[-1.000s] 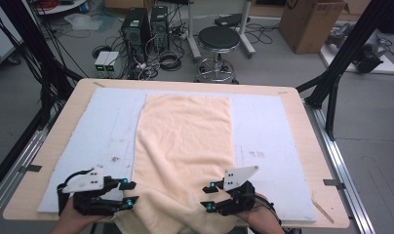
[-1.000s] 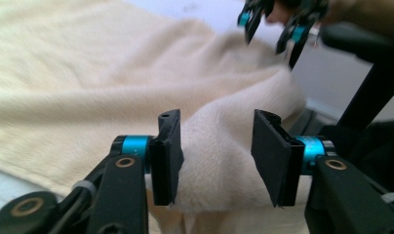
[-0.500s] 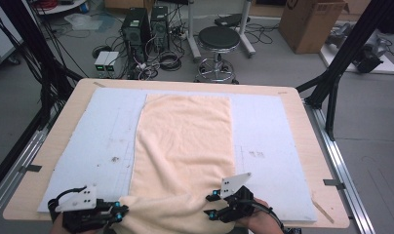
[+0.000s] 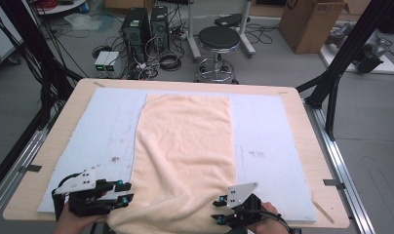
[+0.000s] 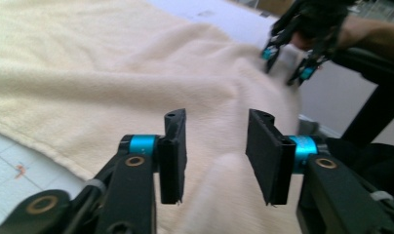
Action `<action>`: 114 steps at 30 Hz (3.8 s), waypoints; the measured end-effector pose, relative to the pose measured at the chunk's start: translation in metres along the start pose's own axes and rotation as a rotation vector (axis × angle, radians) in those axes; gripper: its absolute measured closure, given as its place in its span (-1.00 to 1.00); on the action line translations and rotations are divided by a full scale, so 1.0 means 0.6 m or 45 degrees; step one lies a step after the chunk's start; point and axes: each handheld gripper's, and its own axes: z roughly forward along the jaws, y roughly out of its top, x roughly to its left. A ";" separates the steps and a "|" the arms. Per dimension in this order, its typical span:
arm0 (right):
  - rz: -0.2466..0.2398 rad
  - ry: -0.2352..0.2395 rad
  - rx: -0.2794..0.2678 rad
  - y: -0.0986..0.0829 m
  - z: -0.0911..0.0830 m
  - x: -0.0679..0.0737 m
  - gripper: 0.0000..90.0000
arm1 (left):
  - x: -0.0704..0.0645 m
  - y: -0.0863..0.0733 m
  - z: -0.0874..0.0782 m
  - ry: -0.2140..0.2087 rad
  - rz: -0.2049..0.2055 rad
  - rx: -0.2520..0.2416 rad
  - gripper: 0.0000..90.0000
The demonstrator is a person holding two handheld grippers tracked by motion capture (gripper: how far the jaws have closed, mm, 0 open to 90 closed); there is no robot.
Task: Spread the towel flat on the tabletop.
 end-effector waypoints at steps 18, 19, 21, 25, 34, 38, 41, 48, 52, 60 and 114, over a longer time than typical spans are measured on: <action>0.028 0.212 -0.003 -0.013 -0.046 -0.016 0.85 | -0.008 -0.040 0.028 0.013 0.099 0.329 0.71; 0.040 0.220 -0.028 -0.015 -0.048 -0.019 0.74 | -0.009 -0.041 0.025 0.014 0.091 0.321 0.70; 0.114 0.171 -0.101 -0.018 -0.053 -0.027 0.44 | -0.010 -0.039 0.021 0.024 0.096 0.295 0.62; 0.184 0.022 -0.131 -0.014 -0.051 -0.051 0.34 | -0.001 -0.024 0.030 0.077 0.069 0.209 0.33; 0.272 -0.175 -0.110 0.003 -0.019 -0.106 0.21 | 0.018 -0.001 0.080 0.112 0.105 0.261 0.38; 0.276 -0.169 -0.093 -0.006 -0.022 -0.109 0.17 | 0.015 -0.014 0.065 0.098 0.146 0.282 0.23; 0.290 -0.163 -0.070 -0.021 -0.029 -0.104 0.14 | 0.015 -0.030 0.047 0.088 0.147 0.281 0.11; 0.270 -0.210 -0.047 -0.029 -0.025 -0.093 0.13 | -0.003 -0.046 0.022 0.147 0.199 0.282 0.34; 0.257 -0.217 -0.045 -0.028 -0.024 -0.089 0.10 | -0.006 -0.050 0.015 0.149 0.205 0.290 0.34; 0.296 -0.206 -0.076 -0.026 -0.029 -0.089 0.02 | 0.005 -0.036 0.013 0.183 0.137 0.207 0.23; 0.395 -0.362 -0.036 -0.011 -0.012 -0.174 0.45 | 0.085 0.007 0.039 0.296 -0.015 0.146 -0.10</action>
